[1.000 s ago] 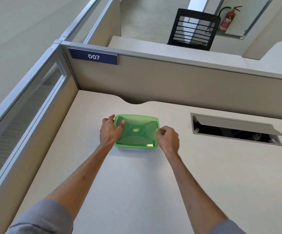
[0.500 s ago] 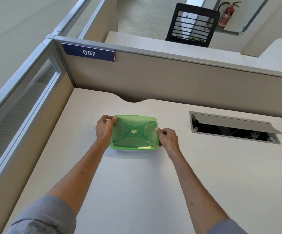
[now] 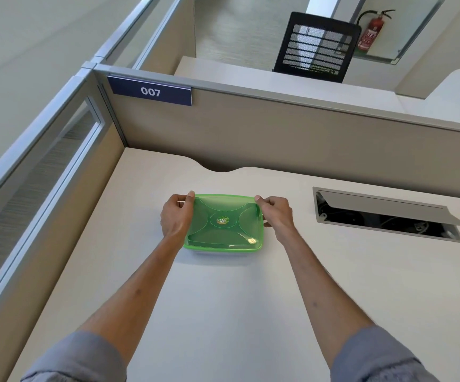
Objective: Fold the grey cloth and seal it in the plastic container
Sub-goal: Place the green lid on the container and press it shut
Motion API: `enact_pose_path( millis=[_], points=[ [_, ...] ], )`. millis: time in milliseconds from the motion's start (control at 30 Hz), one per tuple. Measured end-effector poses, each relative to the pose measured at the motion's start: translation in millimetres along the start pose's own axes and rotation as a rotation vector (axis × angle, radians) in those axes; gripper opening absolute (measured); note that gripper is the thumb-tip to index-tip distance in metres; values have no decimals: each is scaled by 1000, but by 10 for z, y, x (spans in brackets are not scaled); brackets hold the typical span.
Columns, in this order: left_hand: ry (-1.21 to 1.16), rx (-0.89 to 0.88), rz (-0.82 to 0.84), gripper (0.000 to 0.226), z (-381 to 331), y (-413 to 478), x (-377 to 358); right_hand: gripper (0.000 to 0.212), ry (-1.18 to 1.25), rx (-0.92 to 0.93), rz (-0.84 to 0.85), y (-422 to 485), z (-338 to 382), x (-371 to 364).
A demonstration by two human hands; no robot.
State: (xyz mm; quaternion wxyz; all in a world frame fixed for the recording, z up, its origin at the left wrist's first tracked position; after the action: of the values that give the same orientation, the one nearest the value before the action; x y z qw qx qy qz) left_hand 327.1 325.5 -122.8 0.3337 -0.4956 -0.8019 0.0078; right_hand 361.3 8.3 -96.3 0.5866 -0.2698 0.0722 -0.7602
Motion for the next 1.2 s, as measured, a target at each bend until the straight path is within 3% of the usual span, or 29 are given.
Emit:
enact_pose_path(
  millis=[200, 433, 733, 900, 1067, 1200],
  points=[
    [-122, -9, -75, 34, 24, -42, -72, 31, 180, -88, 16, 145, -91, -75],
    [-60, -41, -137, 29, 3, -51, -63, 25, 223, -134, 37, 177, -130, -87],
    [3, -12, -118, 33, -26, -94, -46, 32, 266, -90, 29, -181, -314, 80],
    [-17, 4, -84, 28, -64, -86, -61, 19, 191, -75, 21, -374, -431, 144],
    [127, -20, -62, 42, -178, -183, 9, 24, 101, -38, -6, -456, -339, 193],
    [314, -157, -124, 51, -365, -440, 61, 25, -174, 206, -93, -595, -115, 298]
  ],
)
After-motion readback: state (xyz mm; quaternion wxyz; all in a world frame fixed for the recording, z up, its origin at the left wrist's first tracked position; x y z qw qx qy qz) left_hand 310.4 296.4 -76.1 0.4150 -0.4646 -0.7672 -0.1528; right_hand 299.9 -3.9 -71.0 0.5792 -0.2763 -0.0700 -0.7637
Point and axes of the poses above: each hand's wrist, its own y-axis towards the middle knuckle, its own x-axis out of the back of the hand, z = x × y, the point moved 8 cm from there along y, towards the middle knuckle, and after that the axes turned 10 degrees about y, right-handed, at the moved point
